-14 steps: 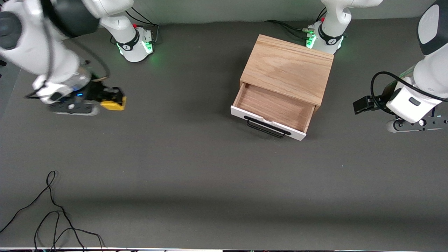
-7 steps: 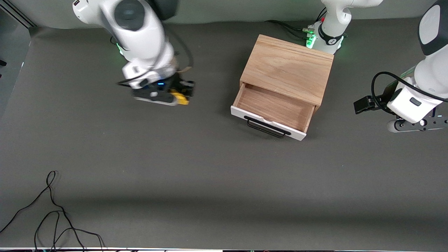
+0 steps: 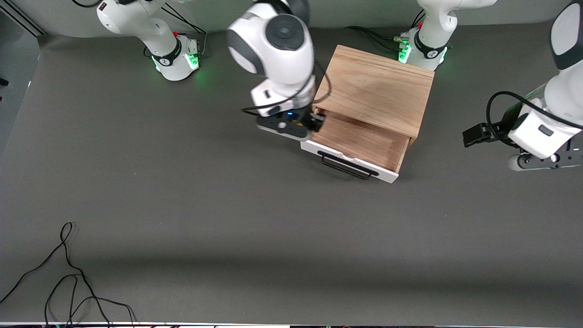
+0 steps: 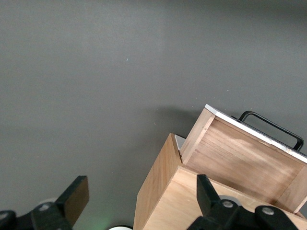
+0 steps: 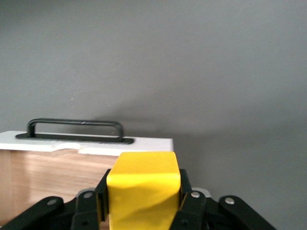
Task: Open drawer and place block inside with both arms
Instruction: 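Carry the yellow cube with the right gripper over the open drawer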
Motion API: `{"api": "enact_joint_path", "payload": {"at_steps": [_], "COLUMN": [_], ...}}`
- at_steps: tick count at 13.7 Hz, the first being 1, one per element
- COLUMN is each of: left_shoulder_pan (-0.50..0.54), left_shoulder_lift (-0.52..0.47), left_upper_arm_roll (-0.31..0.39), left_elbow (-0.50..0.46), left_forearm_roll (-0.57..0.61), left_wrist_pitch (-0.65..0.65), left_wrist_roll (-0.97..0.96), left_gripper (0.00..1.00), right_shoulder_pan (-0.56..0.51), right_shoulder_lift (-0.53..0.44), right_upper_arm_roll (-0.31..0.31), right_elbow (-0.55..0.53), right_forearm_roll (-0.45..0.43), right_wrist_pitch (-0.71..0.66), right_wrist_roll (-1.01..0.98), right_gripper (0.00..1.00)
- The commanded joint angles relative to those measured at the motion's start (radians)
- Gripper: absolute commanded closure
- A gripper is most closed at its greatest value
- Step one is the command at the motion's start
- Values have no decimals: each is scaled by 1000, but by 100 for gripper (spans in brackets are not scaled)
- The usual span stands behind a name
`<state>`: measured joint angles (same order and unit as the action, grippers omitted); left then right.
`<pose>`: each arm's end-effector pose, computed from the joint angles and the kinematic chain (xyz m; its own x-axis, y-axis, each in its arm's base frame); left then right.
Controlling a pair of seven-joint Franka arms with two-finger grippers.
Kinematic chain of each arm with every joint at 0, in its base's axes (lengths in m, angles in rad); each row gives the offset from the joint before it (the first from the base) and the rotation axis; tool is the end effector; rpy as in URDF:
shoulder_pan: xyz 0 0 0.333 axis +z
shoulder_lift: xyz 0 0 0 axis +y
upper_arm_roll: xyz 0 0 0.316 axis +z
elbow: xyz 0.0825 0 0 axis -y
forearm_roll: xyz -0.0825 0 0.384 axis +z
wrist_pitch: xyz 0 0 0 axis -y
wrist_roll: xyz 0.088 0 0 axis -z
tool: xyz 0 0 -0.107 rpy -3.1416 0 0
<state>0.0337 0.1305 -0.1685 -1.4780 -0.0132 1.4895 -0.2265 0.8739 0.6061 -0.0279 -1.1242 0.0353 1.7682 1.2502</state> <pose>0.5793 -0.0736 0.5879 0.9885 0.0902 -0.1217 0.0919 -0.9957 0.0079 0.4787 0.5538 0.4627 0.9191 -0.3941 -0.0060 -0.3940 -0.9182 -0.0421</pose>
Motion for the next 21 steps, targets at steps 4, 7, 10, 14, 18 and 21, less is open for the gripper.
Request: {"api": "enact_joint_path", "payload": {"at_steps": [4, 7, 10, 14, 18, 21], "left_shoulder_pan": [39, 26, 66, 54, 61, 51], "left_shoulder_lift": [-26, -40, -159, -210, -203, -209], "left_upper_arm_roll": [-71, -66, -68, -81, -82, -19], "left_elbow": [-19, -22, -202, -265, -236, -188], "left_forearm_roll": [28, 56, 39, 59, 70, 56], "left_wrist_pitch": [0, 5, 142, 221, 226, 209], "left_wrist_roll": [-4, 9, 12, 0, 26, 111], "left_gripper": [0, 0, 0, 0, 0, 0], "right_shoulder_pan": [63, 91, 93, 94, 94, 94], "right_shoulder_lift": [156, 199, 224, 253, 283, 285], "right_upper_arm_roll": [-12, -14, -12, -12, -12, -10], "right_elbow": [150, 144, 139, 136, 136, 136], "right_forearm_roll": [-2, -2, -2, 0, 0, 1], "right_wrist_pitch": [25, 45, 46, 85, 94, 102], "right_wrist_roll": [87, 91, 91, 91, 91, 91], "right_gripper": [69, 69, 69, 69, 69, 35]}}
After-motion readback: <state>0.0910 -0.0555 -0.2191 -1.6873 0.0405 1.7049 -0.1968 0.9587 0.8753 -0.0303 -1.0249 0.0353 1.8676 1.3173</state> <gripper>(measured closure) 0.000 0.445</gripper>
